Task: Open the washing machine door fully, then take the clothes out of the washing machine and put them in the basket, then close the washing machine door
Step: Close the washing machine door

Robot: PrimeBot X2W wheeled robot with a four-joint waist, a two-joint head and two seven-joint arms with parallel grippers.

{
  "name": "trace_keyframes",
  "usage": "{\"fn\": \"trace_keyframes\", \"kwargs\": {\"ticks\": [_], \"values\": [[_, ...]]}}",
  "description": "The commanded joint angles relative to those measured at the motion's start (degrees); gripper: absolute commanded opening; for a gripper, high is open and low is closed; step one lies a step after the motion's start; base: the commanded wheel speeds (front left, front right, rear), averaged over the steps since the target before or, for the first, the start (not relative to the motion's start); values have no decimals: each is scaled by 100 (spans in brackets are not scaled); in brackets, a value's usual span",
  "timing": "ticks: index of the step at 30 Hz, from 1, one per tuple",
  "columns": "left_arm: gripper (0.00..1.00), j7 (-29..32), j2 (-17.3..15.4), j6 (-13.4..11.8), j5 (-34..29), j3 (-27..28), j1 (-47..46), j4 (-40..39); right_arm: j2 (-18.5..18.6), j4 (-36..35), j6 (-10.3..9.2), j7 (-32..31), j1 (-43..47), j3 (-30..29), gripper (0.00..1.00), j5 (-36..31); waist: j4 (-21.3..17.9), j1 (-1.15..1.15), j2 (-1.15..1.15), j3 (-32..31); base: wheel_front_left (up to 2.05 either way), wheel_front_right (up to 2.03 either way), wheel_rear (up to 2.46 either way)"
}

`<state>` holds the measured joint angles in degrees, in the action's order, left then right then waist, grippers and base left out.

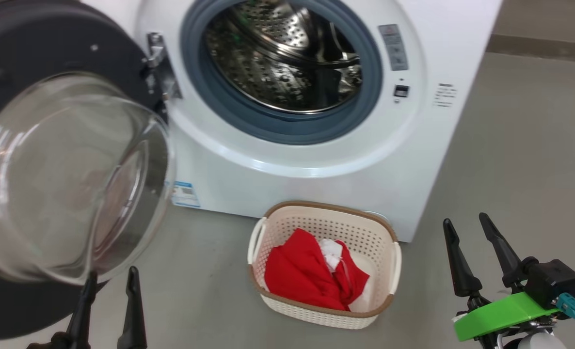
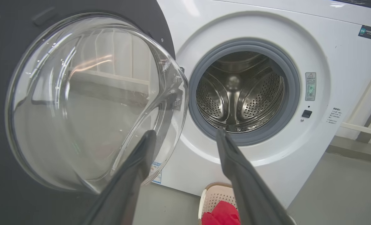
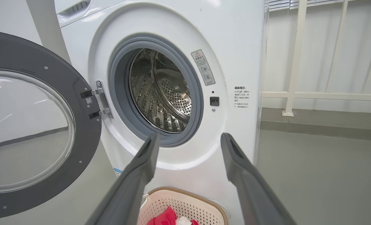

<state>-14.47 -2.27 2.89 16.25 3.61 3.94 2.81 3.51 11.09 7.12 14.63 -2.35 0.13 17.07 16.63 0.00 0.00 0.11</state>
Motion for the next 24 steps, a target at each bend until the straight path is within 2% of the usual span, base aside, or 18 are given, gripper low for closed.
{"fn": "trace_keyframes", "kwargs": {"ticks": [1, 12, 24], "values": [[100, -52, -61, -48, -91, 194, -12, -161, 72, -130, 36, 37, -7, 143, 100, -23, 378, 0, 0, -70, 0, 0, 0], [100, -52, -61, -318, -390, 369, 43, -105, 42, -139, 36, 37, 41, 204, 100, -22, 929, 0, 0, -166, 0, 0, 0], [100, -52, -61, -552, -448, 526, 109, 1, 11, -135, 36, 37, 46, 282, 100, -29, 976, 0, 0, -204, 0, 0, 0]]}}
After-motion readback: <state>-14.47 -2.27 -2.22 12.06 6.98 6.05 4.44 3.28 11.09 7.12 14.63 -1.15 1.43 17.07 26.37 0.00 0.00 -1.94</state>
